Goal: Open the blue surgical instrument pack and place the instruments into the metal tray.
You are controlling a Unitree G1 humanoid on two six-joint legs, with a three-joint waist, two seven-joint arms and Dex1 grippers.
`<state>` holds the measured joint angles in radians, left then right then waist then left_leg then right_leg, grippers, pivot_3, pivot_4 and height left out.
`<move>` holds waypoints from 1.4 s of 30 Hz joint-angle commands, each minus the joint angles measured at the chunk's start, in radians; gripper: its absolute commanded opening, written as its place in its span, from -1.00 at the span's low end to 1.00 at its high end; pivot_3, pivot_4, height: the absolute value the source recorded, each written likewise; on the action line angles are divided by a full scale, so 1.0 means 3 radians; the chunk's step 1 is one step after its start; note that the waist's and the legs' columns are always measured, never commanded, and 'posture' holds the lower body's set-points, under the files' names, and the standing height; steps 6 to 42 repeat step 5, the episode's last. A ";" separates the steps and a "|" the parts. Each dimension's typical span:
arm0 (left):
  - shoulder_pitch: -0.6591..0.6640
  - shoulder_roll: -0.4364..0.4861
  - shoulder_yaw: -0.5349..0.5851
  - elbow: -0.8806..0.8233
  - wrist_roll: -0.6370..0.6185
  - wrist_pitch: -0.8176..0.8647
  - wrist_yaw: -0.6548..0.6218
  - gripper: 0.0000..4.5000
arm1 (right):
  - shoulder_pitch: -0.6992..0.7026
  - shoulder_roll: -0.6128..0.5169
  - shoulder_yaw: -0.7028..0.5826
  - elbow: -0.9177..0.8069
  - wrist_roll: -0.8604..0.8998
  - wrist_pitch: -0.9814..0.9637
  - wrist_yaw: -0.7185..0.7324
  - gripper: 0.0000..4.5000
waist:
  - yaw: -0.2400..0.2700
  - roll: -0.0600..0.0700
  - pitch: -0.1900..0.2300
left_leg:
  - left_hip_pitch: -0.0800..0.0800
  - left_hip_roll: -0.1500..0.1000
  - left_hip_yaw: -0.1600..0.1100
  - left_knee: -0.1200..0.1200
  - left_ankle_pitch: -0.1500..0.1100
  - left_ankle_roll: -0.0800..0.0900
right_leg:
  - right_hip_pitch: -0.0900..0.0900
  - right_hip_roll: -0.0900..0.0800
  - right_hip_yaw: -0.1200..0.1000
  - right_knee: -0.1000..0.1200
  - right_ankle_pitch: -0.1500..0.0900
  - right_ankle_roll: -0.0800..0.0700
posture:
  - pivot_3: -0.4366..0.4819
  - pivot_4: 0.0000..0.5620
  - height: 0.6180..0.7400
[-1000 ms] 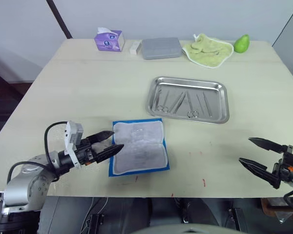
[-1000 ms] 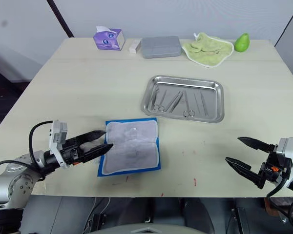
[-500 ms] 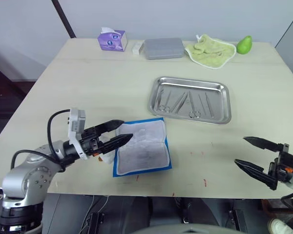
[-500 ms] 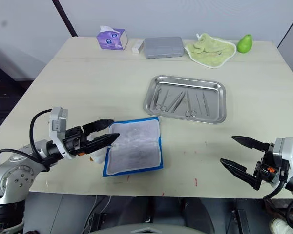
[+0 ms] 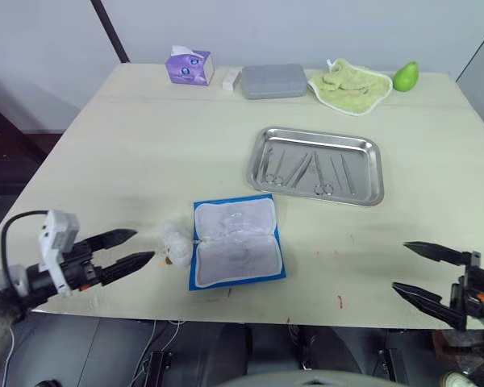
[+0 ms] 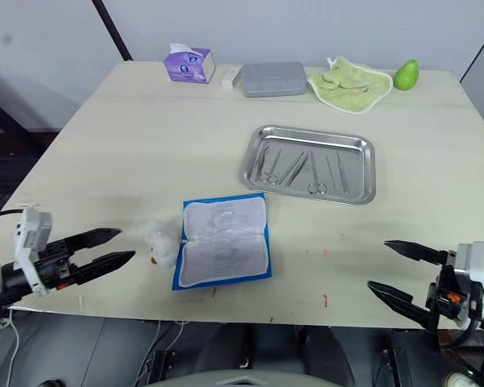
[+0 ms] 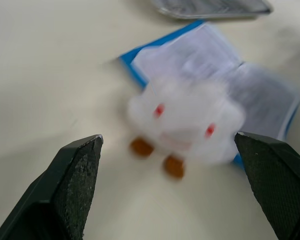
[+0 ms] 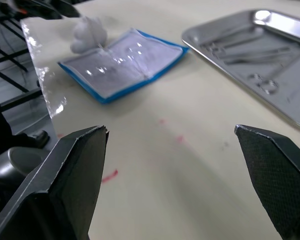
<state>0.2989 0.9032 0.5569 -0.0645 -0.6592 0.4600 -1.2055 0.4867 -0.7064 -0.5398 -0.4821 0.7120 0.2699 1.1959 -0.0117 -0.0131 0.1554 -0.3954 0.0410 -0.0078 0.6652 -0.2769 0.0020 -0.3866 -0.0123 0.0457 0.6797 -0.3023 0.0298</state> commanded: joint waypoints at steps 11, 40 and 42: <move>0.0148 -0.0097 0.0167 -0.0001 0.0077 -0.0244 -0.0071 1.00 | 0.0091 -0.0016 -0.0215 0.0114 0.0014 -0.0151 0.0090 0.98 | 0.0005 -0.0002 -0.0001 | 0.0000 0.0000 -0.0004 0.0005 0.0000 0.0000 | 0.0004 -0.0008 -0.0007 0.0000 0.0000 0.0000 | -0.05 -0.47 1.00; 0.0148 -0.0097 0.0167 -0.0001 0.0077 -0.0244 -0.0071 1.00 | 0.0091 -0.0016 -0.0215 0.0114 0.0014 -0.0151 0.0090 0.98 | 0.0005 -0.0002 -0.0001 | 0.0000 0.0000 -0.0004 0.0005 0.0000 0.0000 | 0.0004 -0.0008 -0.0007 0.0000 0.0000 0.0000 | -0.05 -0.47 1.00; 0.0148 -0.0097 0.0167 -0.0001 0.0077 -0.0244 -0.0071 1.00 | 0.0091 -0.0016 -0.0215 0.0114 0.0014 -0.0151 0.0090 0.98 | 0.0005 -0.0002 -0.0001 | 0.0000 0.0000 -0.0004 0.0005 0.0000 0.0000 | 0.0004 -0.0008 -0.0007 0.0000 0.0000 0.0000 | -0.05 -0.47 1.00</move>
